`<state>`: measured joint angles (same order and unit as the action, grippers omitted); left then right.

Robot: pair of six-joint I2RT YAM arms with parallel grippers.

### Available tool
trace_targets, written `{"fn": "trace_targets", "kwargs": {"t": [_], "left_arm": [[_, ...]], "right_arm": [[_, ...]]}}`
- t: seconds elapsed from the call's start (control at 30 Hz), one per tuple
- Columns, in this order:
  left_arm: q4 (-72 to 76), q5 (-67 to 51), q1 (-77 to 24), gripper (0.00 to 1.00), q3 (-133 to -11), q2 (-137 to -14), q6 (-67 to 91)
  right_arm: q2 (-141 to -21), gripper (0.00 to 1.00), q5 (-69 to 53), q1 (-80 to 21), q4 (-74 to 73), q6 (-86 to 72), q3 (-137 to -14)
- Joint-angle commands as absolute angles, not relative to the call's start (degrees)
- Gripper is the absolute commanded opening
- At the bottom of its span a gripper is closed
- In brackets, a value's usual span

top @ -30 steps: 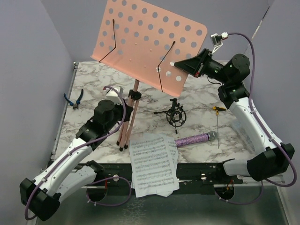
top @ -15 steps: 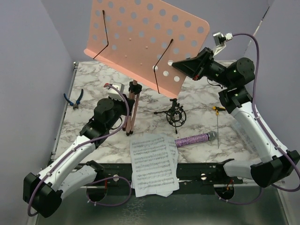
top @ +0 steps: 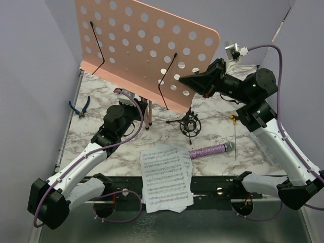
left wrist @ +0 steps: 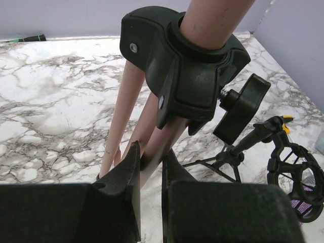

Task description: Set up the instrument practice props

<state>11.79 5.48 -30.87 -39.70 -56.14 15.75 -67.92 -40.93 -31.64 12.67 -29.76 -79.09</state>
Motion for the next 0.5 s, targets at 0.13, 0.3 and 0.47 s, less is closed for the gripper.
{"fn": "trace_targets", "kwargs": {"t": [0.13,0.3,0.47], "left_arm": [[27.0,6.9,-30.5,0.0,-40.3,-53.5,23.5],[25.6,6.8,-30.4,0.0,-40.7,-53.5,23.3],[24.6,5.0,-30.4,0.0,-40.7,-53.5,22.5]], "right_arm": [[-66.3,0.01,-43.2,-35.3,4.8,-29.9,-83.1],[-65.8,0.01,-38.9,-35.3,3.6,-29.1,-83.2],[-65.6,0.09,-37.8,-35.4,4.1,-29.0,-83.0]]}}
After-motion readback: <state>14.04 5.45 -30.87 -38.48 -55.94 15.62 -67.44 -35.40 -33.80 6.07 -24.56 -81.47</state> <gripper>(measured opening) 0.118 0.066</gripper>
